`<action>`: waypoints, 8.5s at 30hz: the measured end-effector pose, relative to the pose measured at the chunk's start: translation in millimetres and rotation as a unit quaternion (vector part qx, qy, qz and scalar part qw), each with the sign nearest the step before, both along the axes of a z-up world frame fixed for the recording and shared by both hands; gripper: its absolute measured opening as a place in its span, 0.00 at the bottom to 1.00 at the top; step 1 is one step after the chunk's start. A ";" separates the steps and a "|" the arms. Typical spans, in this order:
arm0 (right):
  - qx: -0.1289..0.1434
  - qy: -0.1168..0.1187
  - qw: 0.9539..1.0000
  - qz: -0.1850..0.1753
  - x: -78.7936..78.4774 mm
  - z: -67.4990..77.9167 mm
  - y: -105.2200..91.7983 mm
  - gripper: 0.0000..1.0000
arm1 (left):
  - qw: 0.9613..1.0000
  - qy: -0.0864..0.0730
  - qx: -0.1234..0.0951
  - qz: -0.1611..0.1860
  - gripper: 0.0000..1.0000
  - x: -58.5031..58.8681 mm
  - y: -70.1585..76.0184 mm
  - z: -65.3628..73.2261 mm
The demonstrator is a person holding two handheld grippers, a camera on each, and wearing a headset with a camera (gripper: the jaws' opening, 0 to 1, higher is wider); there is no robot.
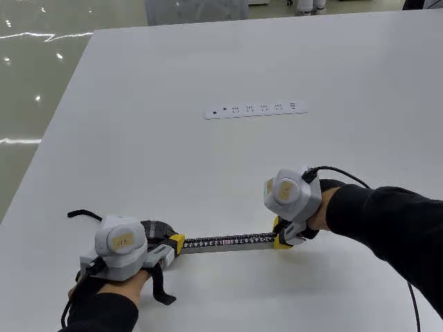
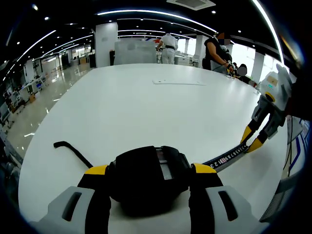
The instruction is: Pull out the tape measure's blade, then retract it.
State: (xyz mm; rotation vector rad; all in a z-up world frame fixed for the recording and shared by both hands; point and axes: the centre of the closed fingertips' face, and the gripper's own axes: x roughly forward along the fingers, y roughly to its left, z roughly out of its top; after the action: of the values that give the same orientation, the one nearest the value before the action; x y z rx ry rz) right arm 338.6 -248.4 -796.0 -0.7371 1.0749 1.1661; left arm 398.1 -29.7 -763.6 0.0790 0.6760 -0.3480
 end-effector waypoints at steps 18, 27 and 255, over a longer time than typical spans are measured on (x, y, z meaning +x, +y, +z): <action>-0.004 -0.001 1.000 0.007 0.0 0.0 5.5 0.09 | 1.000 0.001 0.000 0.000 0.60 -0.5 0.4 0.3; -0.006 -0.001 1.000 0.009 0.6 -0.3 8.1 0.09 | 1.000 0.002 0.000 0.000 0.60 -0.9 0.0 0.1; 0.027 -0.014 0.999 0.026 14.2 -0.3 91.5 0.08 | 1.000 0.013 -0.005 -0.003 0.60 -1.6 -0.8 0.5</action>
State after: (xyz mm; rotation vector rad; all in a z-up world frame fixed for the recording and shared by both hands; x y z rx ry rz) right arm 352.8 -156.9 -796.3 -0.7407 1.0024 1.2217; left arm 396.5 -30.5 -763.1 0.0665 0.6996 -0.3584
